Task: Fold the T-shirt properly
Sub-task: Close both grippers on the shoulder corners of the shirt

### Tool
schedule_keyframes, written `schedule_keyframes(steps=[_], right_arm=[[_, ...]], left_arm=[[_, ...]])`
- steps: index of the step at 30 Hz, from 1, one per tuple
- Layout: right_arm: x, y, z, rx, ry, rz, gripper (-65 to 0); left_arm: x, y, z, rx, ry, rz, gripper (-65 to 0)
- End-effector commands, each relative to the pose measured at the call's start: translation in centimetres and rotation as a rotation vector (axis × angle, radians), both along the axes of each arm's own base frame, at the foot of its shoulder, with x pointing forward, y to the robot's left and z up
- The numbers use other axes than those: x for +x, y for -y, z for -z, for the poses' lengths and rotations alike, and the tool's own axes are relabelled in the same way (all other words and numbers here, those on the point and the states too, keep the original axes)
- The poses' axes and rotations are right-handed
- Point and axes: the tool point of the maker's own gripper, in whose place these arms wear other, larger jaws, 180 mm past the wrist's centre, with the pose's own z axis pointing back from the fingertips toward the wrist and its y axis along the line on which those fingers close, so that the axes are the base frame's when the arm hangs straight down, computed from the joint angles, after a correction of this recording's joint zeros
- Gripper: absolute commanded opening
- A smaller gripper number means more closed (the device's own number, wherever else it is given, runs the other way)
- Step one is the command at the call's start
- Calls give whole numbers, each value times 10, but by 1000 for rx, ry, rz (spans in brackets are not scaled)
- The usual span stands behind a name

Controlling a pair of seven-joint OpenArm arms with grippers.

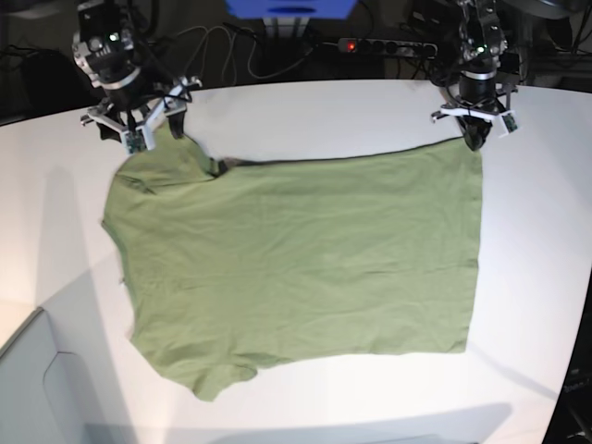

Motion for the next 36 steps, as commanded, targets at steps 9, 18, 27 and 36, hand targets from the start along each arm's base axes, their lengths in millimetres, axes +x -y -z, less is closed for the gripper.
schedule_keyframes(steps=[9, 18, 27, 36], right_arm=[[-6, 10, 51, -6, -108, 21, -271], [-9, 14, 66, -4, -111, 25, -278], [-30, -9, 72, 37, -167, -160, -583], [-32, 3, 61, 15, -145, -144, -648]], left_arm=[[-4, 0, 2, -3, -17, 1, -650], [-4, 1, 2, -1, -20, 2, -650], [-4, 0, 2, 1, -21, 2, -650], [-7, -2, 0, 11, -23, 5, -650]])
